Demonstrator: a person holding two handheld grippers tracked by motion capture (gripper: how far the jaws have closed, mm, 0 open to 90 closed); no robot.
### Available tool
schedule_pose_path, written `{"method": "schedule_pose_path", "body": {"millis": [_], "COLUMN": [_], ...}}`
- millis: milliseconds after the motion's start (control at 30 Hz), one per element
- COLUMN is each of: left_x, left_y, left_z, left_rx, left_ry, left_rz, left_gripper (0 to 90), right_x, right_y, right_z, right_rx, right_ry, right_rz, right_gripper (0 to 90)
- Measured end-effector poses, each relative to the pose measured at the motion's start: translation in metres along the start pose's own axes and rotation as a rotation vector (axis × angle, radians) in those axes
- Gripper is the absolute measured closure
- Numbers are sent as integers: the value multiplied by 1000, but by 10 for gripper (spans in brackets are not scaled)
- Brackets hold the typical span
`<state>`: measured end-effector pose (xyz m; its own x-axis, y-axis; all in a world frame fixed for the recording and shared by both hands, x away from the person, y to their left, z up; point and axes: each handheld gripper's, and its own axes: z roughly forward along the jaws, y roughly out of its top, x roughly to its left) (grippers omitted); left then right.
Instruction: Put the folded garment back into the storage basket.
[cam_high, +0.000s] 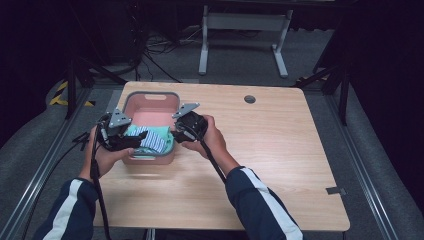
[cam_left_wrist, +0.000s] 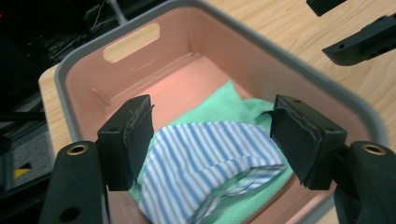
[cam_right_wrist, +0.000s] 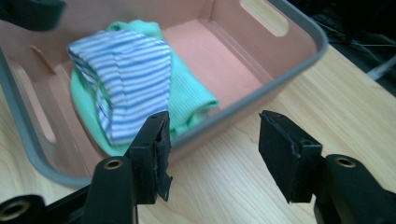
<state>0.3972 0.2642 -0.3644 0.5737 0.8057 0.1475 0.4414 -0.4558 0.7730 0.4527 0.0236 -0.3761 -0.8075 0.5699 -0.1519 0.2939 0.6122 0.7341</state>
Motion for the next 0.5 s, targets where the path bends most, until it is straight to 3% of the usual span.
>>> {"method": "schedule_pose_path", "body": {"millis": [200,367,500], "left_x": [-16,-31,-41], "left_y": [1,3,4], "left_z": [-2,-1,0], "left_rx": [-16,-27,-9], "left_ry": [-25,-27,-32], "left_rz": [28,49,61], "left_gripper": [305,271,261], "right_x": [-7,-14,-17], "right_y": [-15,-23,-29], "right_z": [-16,-28,-37], "right_rx": [16,12,24], "right_ry": [-29,-36,-58], "right_rz": [-22,-10,-17], "right_gripper": [399,378,346]}}
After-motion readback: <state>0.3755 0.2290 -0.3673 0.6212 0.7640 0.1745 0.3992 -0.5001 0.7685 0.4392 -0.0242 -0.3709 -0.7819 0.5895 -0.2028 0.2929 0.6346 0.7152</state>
